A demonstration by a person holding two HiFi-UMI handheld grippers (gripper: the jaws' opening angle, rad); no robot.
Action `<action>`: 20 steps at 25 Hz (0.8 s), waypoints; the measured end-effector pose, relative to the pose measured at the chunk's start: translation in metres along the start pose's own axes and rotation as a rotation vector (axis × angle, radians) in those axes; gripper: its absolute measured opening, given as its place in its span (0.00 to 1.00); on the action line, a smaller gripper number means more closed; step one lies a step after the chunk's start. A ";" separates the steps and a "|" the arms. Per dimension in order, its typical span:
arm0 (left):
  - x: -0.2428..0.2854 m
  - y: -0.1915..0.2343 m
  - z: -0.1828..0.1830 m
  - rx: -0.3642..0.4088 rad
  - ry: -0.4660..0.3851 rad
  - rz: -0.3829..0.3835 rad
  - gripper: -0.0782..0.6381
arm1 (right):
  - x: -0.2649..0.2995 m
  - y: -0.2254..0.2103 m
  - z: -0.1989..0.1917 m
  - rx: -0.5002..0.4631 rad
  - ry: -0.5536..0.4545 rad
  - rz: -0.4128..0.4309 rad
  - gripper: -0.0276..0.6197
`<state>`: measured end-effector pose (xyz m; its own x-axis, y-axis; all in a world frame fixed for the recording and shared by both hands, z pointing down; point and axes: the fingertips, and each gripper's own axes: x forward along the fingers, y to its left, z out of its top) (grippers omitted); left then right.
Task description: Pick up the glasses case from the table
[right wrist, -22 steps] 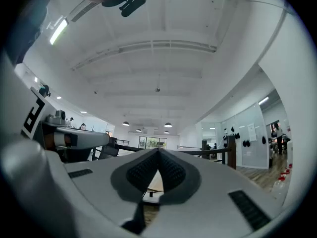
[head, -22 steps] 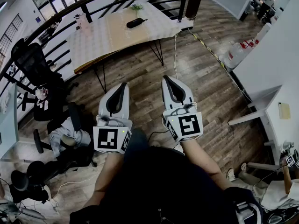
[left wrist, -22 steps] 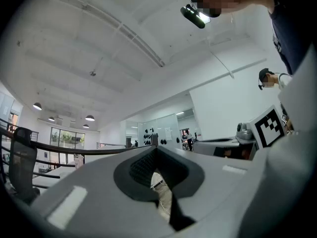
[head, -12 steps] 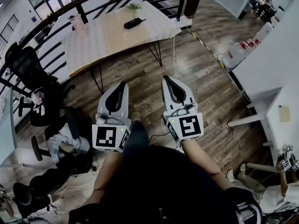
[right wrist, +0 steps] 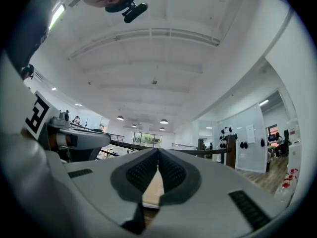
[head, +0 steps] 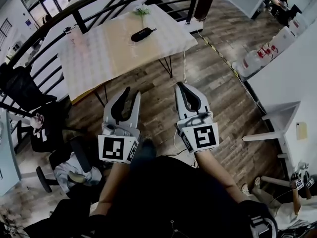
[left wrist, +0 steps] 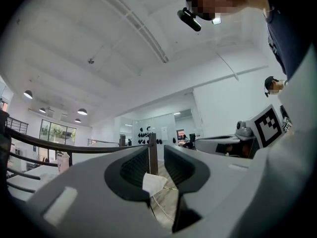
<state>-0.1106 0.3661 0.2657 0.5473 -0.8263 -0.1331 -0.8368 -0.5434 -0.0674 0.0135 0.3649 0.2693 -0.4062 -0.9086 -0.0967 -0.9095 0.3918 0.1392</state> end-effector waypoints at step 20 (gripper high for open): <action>0.086 0.116 -0.040 -0.055 0.009 -0.083 0.33 | 0.127 -0.009 -0.028 -0.007 0.041 -0.111 0.06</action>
<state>-0.1604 0.2260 0.2862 0.6151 -0.7793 -0.1199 -0.7864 -0.6172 -0.0231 -0.0274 0.2414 0.2838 -0.2986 -0.9517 -0.0713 -0.9480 0.2872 0.1370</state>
